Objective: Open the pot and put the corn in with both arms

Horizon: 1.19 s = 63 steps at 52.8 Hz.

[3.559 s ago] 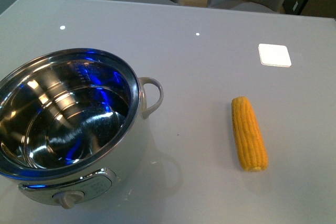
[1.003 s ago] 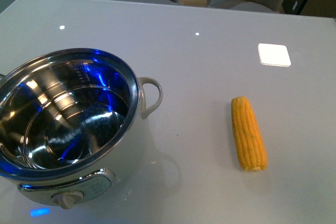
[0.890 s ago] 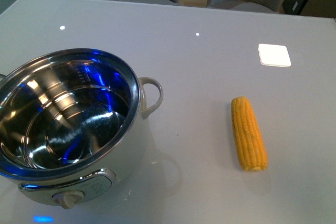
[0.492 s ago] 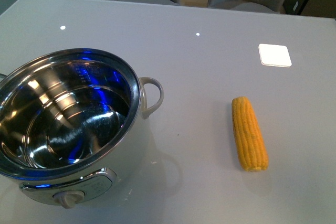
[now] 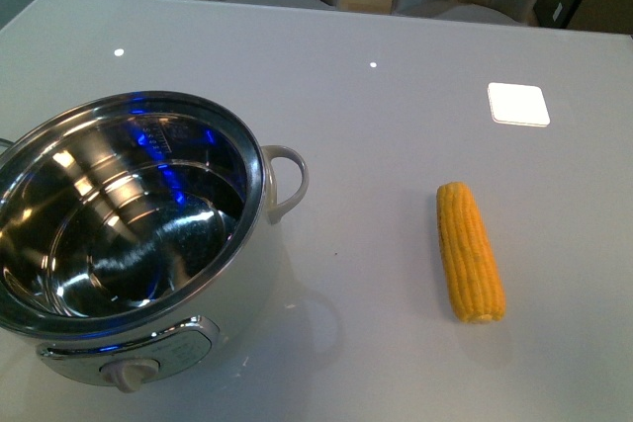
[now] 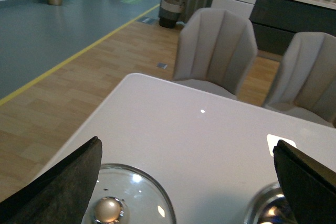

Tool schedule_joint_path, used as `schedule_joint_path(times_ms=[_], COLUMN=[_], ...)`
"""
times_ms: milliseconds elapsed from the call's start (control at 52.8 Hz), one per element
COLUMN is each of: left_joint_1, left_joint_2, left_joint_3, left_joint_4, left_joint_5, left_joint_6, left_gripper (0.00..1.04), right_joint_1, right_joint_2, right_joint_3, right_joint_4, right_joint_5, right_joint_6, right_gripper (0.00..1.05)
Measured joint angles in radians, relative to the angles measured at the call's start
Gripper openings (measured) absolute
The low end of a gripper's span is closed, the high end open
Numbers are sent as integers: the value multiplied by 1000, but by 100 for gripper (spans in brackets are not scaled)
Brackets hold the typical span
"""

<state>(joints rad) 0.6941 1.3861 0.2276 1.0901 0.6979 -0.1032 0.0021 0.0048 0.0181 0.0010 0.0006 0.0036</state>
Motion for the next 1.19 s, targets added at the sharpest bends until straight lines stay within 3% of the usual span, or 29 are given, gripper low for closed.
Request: schedule_joint_path(times_ms=[322,530,644,890,1022,1193], left_joint_1=[-68,-72,-144,-325,-442,-508], left_joint_2=[-408,-444,-512,-785,-950,-1036], left_joint_3=[-145,-150,-188,-214,-215,-215], left_joint_4=[-264,-272,-280,-509,-661,-743], left_joint_5=[37,36,-155,-342,-459,-520], left_joint_6=[-46,-50,32,85,90,93], left_gripper=[98,98,80,39,3,4], right_joint_1=[0,0,0,0,0,0], right_joint_2=[0,0,0,0,0,0], right_joint_3=[0,0,0,0,0,0], right_joint_4=[0,0,0,0,0,0], right_joint_5=[0,0,0,0,0,0], right_joint_6=[0,0,0,0,0,0], right_gripper=[96,96,96,96,96,96])
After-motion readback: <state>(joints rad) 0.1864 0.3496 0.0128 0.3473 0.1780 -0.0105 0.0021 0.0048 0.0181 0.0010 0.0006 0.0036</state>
